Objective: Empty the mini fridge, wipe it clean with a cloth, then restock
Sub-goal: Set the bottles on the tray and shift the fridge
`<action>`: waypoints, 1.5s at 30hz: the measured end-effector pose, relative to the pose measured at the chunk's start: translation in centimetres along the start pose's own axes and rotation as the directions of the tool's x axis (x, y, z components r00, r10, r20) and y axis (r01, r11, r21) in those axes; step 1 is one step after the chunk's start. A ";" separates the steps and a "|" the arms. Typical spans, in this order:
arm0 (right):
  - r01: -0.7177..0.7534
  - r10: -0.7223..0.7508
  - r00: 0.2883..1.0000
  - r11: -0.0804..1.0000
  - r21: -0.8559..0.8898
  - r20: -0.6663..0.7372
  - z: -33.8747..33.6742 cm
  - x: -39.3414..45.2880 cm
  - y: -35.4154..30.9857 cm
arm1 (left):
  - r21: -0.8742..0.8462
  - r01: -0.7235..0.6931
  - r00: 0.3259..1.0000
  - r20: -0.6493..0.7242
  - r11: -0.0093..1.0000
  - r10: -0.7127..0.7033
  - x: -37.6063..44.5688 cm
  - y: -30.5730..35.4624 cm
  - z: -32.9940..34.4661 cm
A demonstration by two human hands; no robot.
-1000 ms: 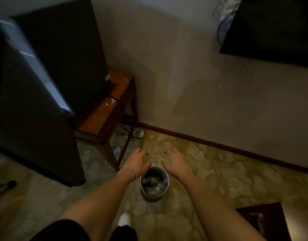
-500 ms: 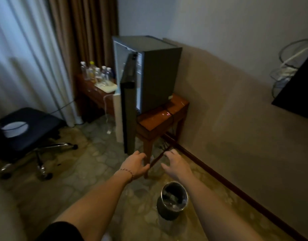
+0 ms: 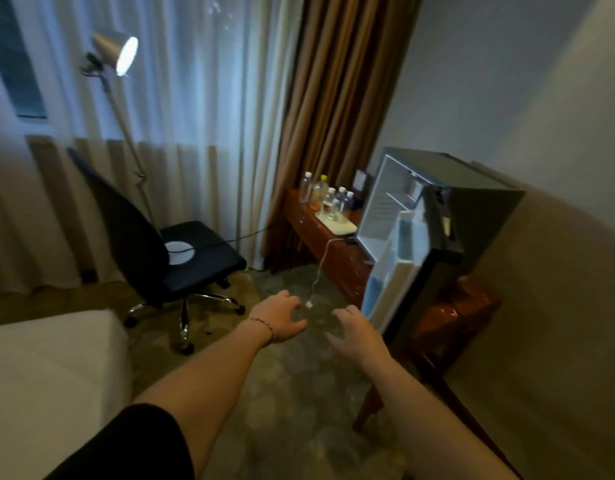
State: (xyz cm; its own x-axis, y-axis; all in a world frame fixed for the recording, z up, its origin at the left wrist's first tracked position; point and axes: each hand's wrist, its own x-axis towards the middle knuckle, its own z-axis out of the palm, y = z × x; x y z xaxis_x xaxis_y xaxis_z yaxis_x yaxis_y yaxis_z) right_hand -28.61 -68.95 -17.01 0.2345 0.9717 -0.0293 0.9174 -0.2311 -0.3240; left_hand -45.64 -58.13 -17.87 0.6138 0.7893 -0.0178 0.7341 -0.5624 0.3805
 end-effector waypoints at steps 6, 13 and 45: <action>0.075 -0.076 0.996 0.997 0.028 0.041 1.7 7.6 -4.8 | 0.015 0.045 0.999 -0.014 0.999 -0.044 3.0 -8.4 -2.8; 0.040 -0.042 0.998 0.999 0.035 0.042 2.8 15.3 -4.7 | 0.008 0.021 1.000 -0.003 1.000 -0.021 10.4 -12.2 -3.0; -0.272 0.275 0.950 0.961 0.045 -0.150 -7.1 71.3 10.1 | -0.103 -0.214 0.973 0.062 0.971 0.221 73.3 -18.4 -9.9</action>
State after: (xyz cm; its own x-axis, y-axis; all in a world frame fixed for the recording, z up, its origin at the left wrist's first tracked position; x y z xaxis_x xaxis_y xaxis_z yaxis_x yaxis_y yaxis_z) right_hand -0.30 -2.38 -15.63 0.5234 0.8518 0.0246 0.8039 -0.4839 -0.3458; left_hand -17.09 12.51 -17.01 0.7777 0.6286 0.0097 0.5518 -0.6899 0.4685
